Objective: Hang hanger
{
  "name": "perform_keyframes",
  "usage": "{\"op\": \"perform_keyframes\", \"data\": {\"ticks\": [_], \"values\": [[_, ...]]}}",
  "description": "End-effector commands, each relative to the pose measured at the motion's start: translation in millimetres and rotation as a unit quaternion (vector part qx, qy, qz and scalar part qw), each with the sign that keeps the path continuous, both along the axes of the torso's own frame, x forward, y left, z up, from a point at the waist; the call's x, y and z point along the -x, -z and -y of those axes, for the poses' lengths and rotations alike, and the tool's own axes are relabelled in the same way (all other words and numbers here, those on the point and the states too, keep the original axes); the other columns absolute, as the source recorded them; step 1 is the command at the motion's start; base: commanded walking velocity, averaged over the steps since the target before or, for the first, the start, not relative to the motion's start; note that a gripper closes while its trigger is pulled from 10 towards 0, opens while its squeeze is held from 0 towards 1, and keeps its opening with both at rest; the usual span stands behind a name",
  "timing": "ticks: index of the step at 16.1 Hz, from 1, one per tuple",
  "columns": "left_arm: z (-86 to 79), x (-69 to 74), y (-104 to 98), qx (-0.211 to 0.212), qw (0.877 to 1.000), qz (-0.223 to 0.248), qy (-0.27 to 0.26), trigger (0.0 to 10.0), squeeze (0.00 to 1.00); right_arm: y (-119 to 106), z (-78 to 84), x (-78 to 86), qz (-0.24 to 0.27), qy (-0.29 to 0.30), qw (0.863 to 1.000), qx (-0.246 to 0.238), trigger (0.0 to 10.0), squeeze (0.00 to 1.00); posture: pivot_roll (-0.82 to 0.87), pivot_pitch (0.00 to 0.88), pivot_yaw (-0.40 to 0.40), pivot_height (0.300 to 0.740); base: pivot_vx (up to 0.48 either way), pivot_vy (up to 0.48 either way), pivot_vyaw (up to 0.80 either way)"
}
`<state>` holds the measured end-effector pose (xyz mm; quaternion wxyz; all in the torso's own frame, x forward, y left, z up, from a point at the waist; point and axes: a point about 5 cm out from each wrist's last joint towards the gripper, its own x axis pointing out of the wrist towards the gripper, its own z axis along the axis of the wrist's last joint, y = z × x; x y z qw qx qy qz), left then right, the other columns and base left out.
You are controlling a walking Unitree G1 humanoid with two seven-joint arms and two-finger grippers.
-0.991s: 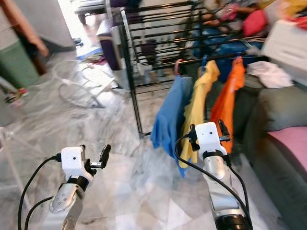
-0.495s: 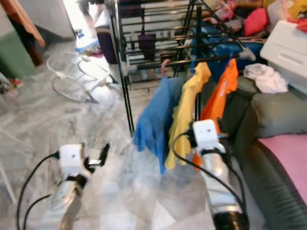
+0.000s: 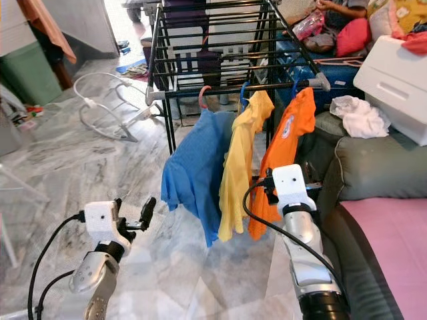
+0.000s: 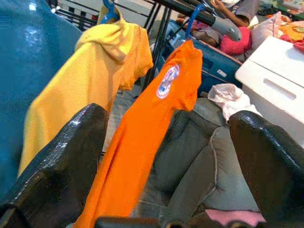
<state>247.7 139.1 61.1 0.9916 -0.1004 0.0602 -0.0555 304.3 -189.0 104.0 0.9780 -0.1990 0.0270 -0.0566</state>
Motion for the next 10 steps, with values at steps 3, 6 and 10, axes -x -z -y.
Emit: {"op": "perform_keyframes", "data": {"ticks": [3,6,10], "values": [[-1.5,1.0,-3.7,0.003,1.0,0.012,0.004,10.0,0.0,-1.3,-2.5,-1.0,0.0,-0.003,1.0,-0.007,10.0,0.0,-0.18,0.0,0.066,0.74,0.087,0.0,-0.47],[-0.3,0.4,-3.6,0.006,1.0,0.013,0.007,10.0,0.0,-0.9,-1.4,-0.9,0.0,-0.003,1.0,-0.006,10.0,0.0,-0.18,0.0,0.067,0.74,0.326,0.0,-0.31],[-0.7,0.2,-2.4,0.008,1.0,0.01,0.009,10.0,0.0,-0.4,-1.4,-0.5,-0.001,-0.005,1.0,-0.004,10.0,0.0,-0.18,0.0,0.067,0.74,0.341,0.066,-0.25]]}}
